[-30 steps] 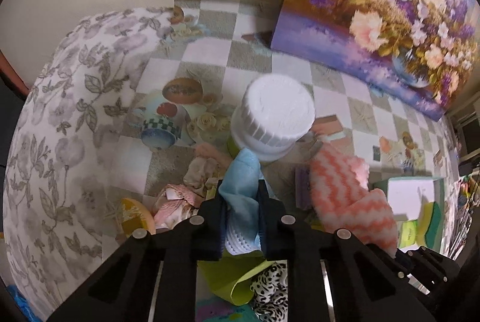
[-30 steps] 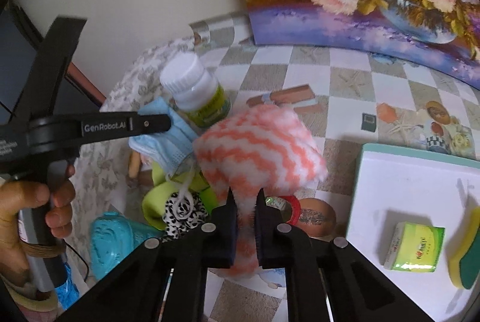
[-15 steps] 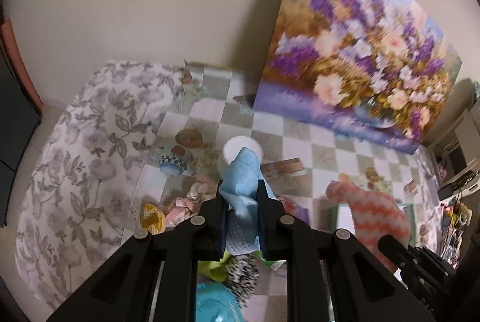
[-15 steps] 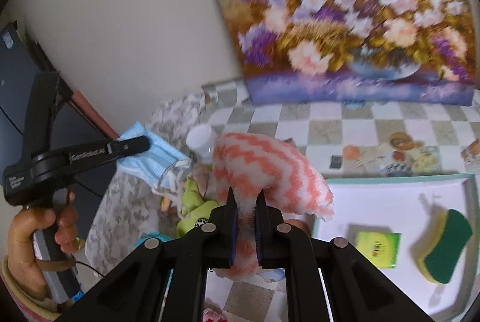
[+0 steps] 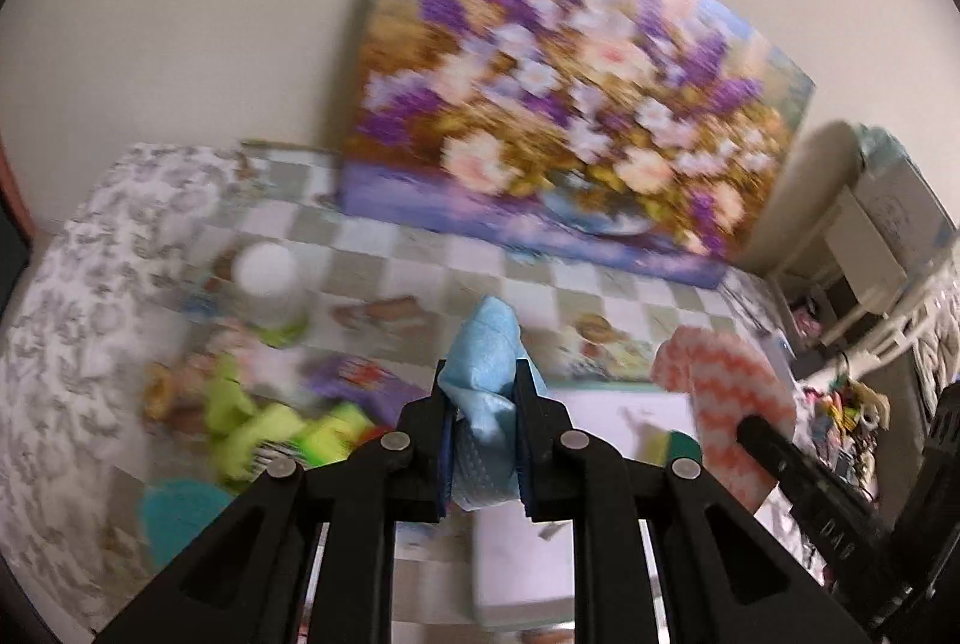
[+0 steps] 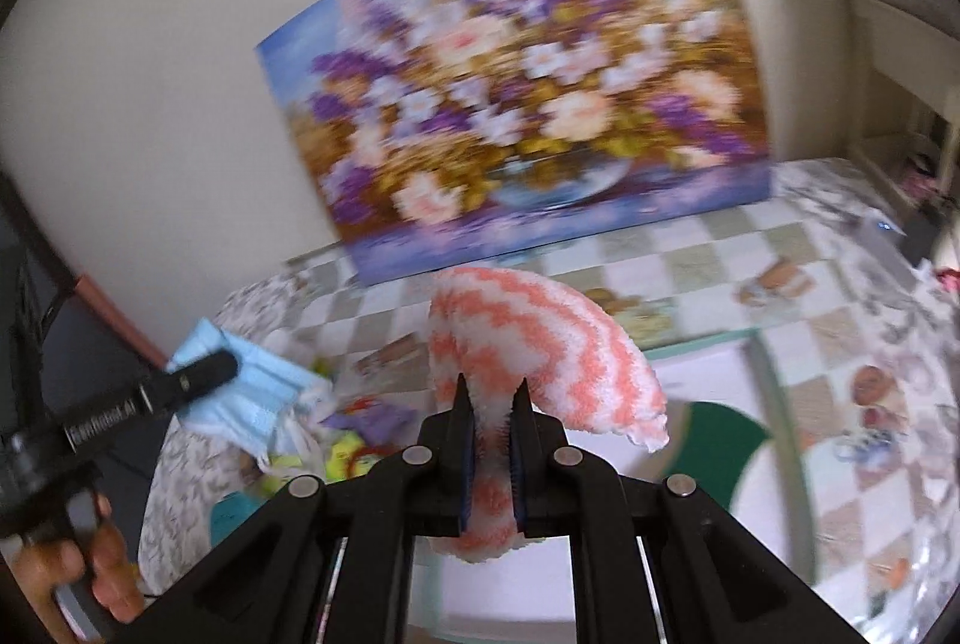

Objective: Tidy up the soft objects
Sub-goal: 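Carry the cloth and mask over the tray and release both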

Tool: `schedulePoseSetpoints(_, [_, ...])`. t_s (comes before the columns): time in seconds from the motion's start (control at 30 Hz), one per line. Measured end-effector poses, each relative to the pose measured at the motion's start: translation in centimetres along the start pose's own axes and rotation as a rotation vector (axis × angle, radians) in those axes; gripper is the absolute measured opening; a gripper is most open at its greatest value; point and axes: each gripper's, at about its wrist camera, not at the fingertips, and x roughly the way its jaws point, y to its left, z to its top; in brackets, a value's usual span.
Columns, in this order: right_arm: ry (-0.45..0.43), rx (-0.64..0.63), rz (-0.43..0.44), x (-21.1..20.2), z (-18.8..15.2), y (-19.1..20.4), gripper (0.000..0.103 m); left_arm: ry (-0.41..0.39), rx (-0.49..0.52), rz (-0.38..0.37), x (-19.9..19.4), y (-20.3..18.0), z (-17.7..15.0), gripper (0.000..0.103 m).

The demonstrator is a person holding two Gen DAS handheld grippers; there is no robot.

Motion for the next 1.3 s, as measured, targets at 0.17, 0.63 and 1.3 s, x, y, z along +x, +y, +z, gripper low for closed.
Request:
schedulePoseSetpoints(0.17, [-0.017,0.062,-0.084,-1.3,0.6,-4.6,0.01,0.045,0.035,-0.037,2.9,-4.1,-2.1,0.017])
schedulePoseSetpoints(0.63, [0.117,0.121,-0.188,3.2,-0.1,-10.2,0.01,0.15,0.075,-0.135,11.8,-9.6,-6.8,0.017])
schedulePoseSetpoints(1.3, [0.279,0.02,-0.167,10.5,-1.9,-6.6,0.011,0.125,-0.118,-0.057,16.4,-2.2,-5.4,0.018])
